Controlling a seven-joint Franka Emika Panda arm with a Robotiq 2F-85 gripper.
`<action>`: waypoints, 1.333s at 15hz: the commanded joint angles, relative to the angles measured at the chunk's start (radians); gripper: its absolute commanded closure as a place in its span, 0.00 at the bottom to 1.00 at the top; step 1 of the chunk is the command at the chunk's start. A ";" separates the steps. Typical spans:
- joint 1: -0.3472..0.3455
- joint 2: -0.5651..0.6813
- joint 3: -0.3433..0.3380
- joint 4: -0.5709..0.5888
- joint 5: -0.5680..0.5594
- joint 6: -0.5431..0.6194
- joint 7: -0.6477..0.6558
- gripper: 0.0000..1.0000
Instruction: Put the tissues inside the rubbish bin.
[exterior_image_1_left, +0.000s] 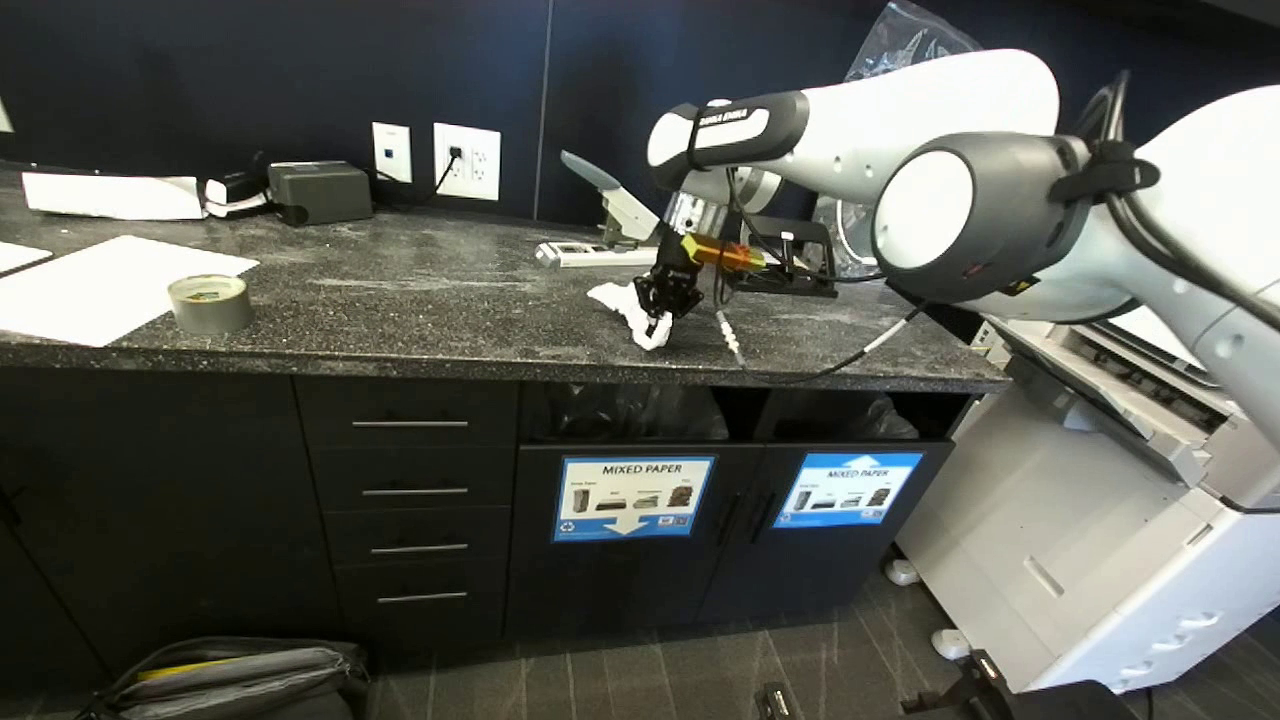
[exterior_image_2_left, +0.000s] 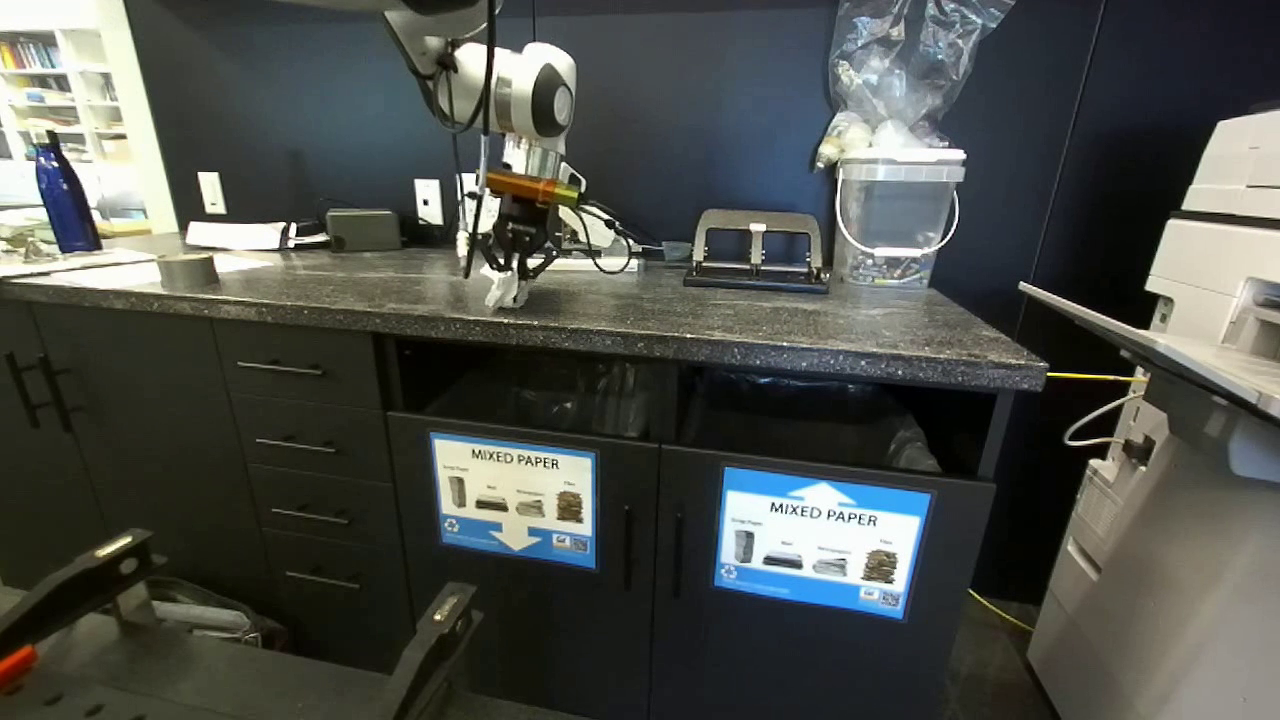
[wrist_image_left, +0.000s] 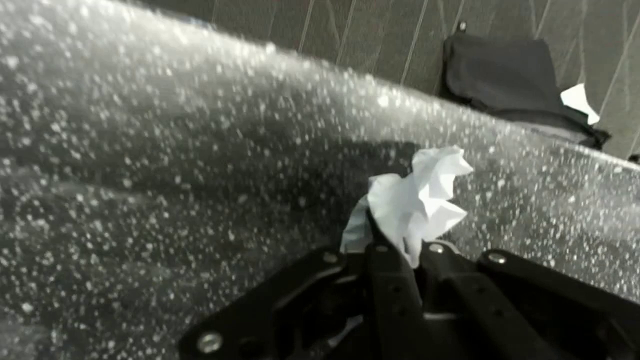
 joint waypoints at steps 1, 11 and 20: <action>-0.031 -0.147 -0.005 -0.236 -0.019 -0.105 -0.083 0.94; -0.074 -0.343 -0.010 -0.704 -0.128 -0.127 -0.246 0.94; -0.086 -0.449 0.008 -1.156 -0.052 0.545 -0.081 0.94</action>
